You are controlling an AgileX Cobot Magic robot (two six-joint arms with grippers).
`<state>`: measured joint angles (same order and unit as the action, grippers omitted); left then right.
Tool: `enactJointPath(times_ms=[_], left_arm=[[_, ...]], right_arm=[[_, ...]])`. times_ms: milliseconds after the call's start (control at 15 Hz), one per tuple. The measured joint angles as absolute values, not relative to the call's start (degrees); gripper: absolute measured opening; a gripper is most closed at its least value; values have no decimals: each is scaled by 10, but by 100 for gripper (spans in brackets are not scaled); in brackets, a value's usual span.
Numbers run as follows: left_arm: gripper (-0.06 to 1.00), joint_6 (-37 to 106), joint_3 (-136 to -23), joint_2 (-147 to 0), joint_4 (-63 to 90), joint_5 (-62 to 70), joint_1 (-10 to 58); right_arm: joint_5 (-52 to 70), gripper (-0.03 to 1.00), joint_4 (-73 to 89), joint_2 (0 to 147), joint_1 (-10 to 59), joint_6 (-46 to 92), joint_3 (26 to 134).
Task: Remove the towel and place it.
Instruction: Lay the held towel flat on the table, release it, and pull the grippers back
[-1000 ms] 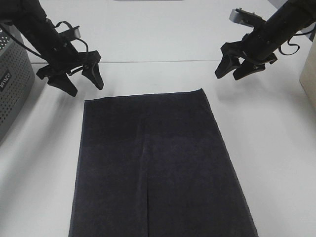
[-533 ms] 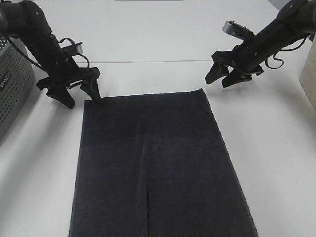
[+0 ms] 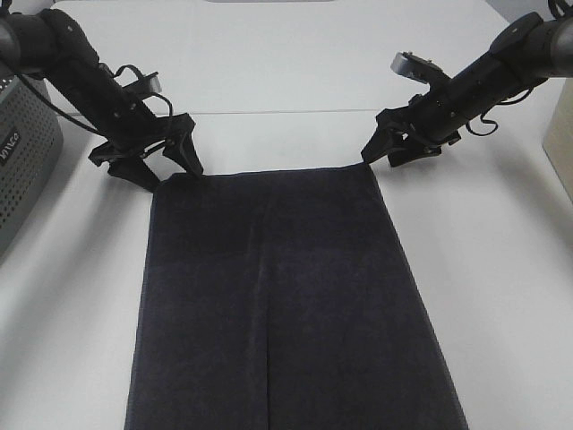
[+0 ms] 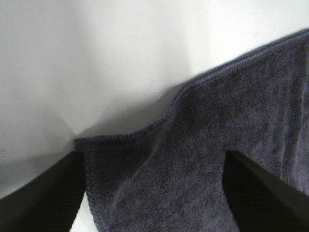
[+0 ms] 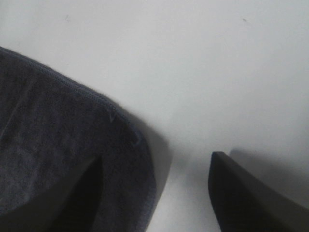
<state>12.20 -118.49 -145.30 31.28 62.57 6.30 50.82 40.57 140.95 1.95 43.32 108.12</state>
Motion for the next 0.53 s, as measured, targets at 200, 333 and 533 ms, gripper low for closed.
enactJointPath(times_ms=[200,333,533], left_arm=[[74,130,-1185,-1454,316,626,63],[74,132,-1185,-1454,316,626,63],[66,132,-1185,-1455,315,626,63]], right_arm=[[481,62,411,1424,32,442,1082],[485,60,420,1430,30,442,1085],[509,51,427,1433,30,442,1086]])
